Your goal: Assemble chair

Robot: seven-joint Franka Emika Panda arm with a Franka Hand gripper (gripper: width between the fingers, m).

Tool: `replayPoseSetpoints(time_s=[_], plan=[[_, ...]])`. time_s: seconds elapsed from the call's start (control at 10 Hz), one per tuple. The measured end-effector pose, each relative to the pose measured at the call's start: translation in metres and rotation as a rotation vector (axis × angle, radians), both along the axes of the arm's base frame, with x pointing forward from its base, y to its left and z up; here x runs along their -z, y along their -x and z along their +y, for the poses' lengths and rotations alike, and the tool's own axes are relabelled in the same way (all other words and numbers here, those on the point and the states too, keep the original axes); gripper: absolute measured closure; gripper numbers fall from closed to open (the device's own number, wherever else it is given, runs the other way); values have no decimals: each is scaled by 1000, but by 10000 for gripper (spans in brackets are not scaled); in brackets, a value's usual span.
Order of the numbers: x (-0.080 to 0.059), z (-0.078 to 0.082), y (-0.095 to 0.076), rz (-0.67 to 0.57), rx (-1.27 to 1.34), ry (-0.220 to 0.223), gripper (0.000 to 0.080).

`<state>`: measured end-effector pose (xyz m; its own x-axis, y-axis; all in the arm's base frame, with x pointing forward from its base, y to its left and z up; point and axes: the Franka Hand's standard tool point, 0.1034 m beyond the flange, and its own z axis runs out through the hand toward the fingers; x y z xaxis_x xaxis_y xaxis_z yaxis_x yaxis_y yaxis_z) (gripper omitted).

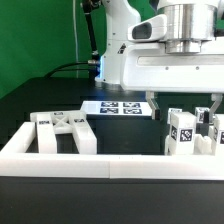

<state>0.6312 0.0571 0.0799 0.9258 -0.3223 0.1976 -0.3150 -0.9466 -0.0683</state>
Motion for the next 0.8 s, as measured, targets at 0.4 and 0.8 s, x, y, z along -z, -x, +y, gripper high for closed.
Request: replayPoseSetpoints(time_s=[0.4, 0.8], plan=[[-1, 3, 0, 3, -237, 68, 151], [0, 1, 0, 6, -314, 91, 402]])
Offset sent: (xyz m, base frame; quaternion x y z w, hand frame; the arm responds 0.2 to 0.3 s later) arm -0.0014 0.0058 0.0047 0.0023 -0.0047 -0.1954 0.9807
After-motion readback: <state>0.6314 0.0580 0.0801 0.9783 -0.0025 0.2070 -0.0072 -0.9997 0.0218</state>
